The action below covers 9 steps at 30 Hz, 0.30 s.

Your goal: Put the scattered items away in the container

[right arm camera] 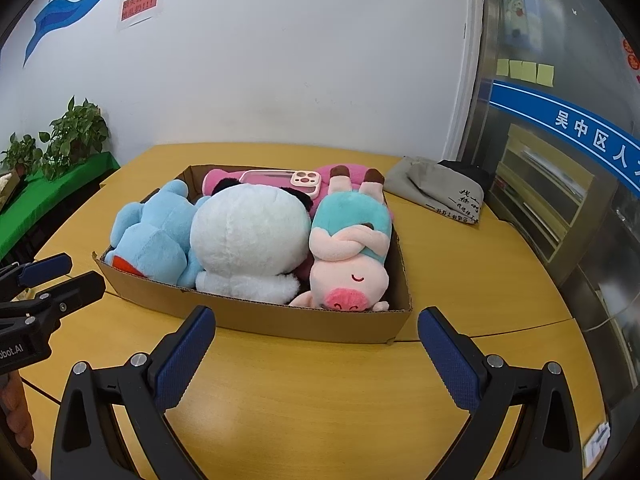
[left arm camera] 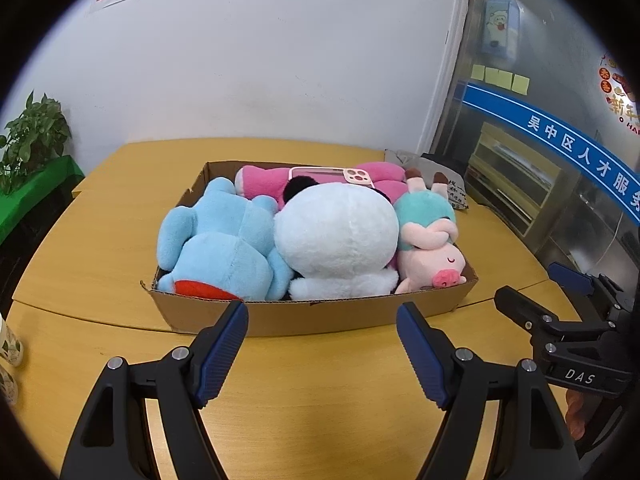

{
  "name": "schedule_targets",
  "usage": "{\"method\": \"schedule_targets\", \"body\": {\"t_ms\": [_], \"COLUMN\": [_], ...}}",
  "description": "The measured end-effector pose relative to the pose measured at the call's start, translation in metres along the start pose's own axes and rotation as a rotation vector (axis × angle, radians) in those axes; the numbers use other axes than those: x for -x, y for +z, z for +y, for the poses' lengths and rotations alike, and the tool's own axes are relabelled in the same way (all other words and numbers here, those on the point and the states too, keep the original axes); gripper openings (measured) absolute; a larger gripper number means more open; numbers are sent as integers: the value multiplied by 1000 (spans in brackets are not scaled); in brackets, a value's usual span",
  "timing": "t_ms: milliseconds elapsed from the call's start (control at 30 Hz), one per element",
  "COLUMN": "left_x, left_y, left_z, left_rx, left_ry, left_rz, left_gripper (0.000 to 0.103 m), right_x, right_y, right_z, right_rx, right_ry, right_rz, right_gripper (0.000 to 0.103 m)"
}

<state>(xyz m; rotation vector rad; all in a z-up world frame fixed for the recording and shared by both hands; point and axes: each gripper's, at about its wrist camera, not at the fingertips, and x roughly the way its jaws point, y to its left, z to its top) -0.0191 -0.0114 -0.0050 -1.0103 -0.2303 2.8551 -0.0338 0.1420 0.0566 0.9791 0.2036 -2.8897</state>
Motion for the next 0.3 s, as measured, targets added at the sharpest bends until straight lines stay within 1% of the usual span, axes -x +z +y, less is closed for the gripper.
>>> {"method": "schedule_targets", "body": {"t_ms": [200, 233, 300], "left_x": [-4, -3, -1], "left_y": [-5, -6, -10], "left_z": [3, 3, 2], "left_rx": [3, 1, -11], "left_ry": [8, 16, 66], "left_rz": [10, 7, 2], "left_gripper": [77, 77, 78], "right_x": [-2, -2, -3], "right_y": [-3, -3, -5], "right_z": [2, 3, 5], "right_rx": [-6, -6, -7], "right_ry": [3, 3, 3], "right_rz": [2, 3, 8], "right_gripper": [103, 103, 103]}}
